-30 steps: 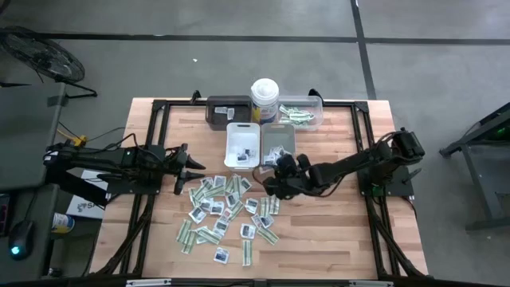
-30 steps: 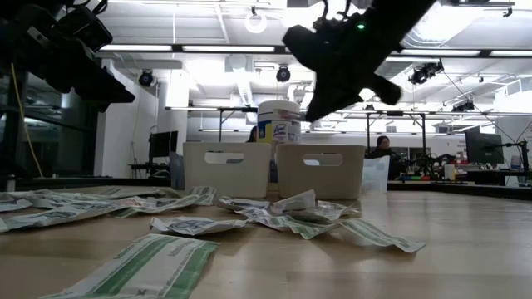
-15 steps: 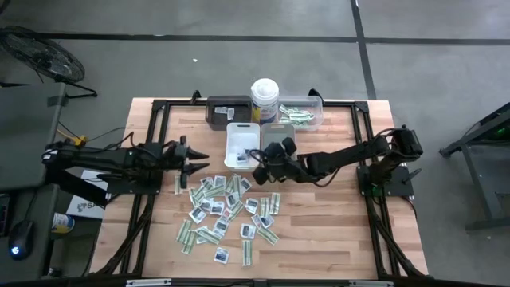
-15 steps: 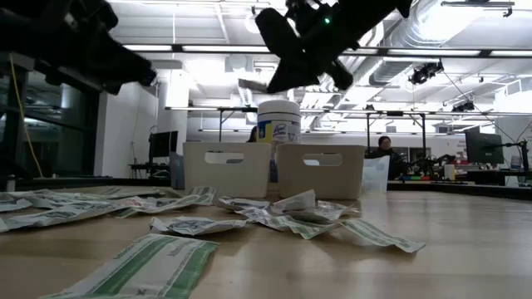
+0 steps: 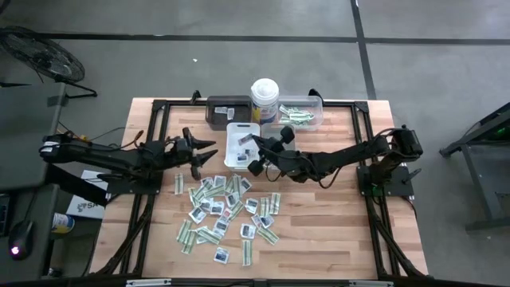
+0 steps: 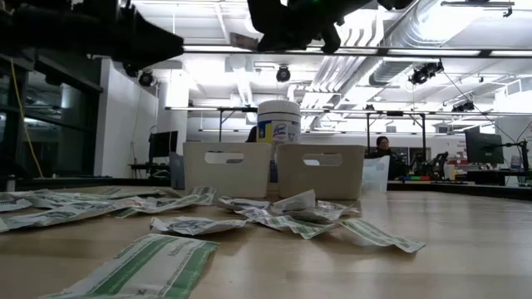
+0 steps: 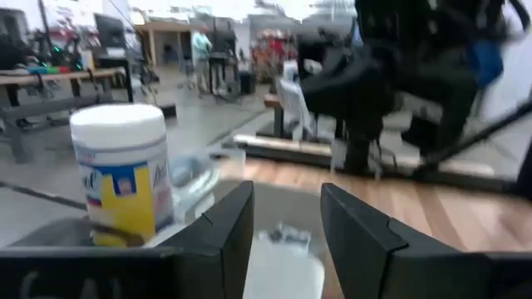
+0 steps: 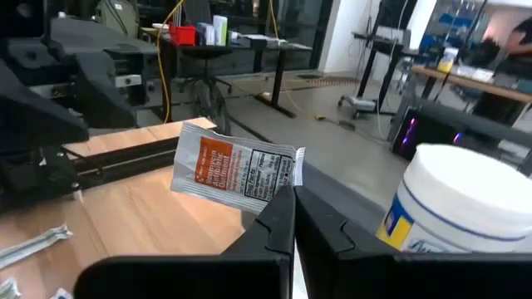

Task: Pick & Place First Aid Supplies
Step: Put the ointment into the black transparent bin

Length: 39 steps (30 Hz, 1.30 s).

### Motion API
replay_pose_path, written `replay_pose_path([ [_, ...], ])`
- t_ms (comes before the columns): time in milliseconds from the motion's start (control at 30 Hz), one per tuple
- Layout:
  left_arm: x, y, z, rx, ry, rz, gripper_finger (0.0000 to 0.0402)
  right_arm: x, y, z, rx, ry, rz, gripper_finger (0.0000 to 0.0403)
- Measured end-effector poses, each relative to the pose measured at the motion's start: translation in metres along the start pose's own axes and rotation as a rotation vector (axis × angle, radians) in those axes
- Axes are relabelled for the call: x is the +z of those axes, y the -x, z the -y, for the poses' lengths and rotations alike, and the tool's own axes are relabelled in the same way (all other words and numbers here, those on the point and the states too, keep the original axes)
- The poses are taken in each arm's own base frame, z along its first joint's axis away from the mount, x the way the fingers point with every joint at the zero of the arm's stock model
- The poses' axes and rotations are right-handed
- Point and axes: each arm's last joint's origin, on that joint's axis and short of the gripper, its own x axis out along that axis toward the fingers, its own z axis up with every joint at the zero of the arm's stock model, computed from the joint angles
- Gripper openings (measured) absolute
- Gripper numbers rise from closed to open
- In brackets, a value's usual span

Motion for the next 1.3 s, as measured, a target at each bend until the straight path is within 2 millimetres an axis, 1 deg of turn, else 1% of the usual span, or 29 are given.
replay_pose_path([
  [133, 0.002, -0.013, 0.004, 0.006, 0.042, 0.014, 0.0178, 0.001, 0.000, 0.000, 0.011, 0.037, 0.008, 0.0000],
  [300, 0.012, -0.039, 0.014, 0.024, 0.060, -0.020, 0.0236, 0.001, -0.001, 0.000, 0.033, 0.043, 0.008, 0.0000],
  [433, 0.020, -0.061, 0.021, 0.052, 0.017, -0.030, 0.0258, 0.001, -0.001, 0.000, 0.028, 0.065, 0.009, 0.0000],
  [567, 0.023, -0.074, 0.025, 0.098, 0.011, -0.039, 0.0261, 0.002, -0.002, 0.000, 0.029, 0.077, 0.012, 0.0000],
  [667, 0.023, -0.077, 0.026, 0.110, 0.009, -0.044, 0.0262, 0.002, -0.002, 0.000, 0.032, 0.079, 0.013, 0.0000],
  [1067, 0.021, -0.079, 0.027, 0.107, 0.067, -0.049, 0.0261, 0.003, -0.005, 0.001, 0.088, 0.092, 0.021, 0.0000],
  [1167, 0.021, -0.079, 0.027, 0.096, 0.085, -0.049, 0.0249, 0.004, -0.005, 0.001, 0.090, 0.092, 0.030, 0.0000],
  [1300, 0.021, -0.079, 0.028, 0.085, 0.097, -0.049, 0.0213, 0.006, -0.005, 0.001, 0.105, 0.096, 0.047, 0.0000],
])
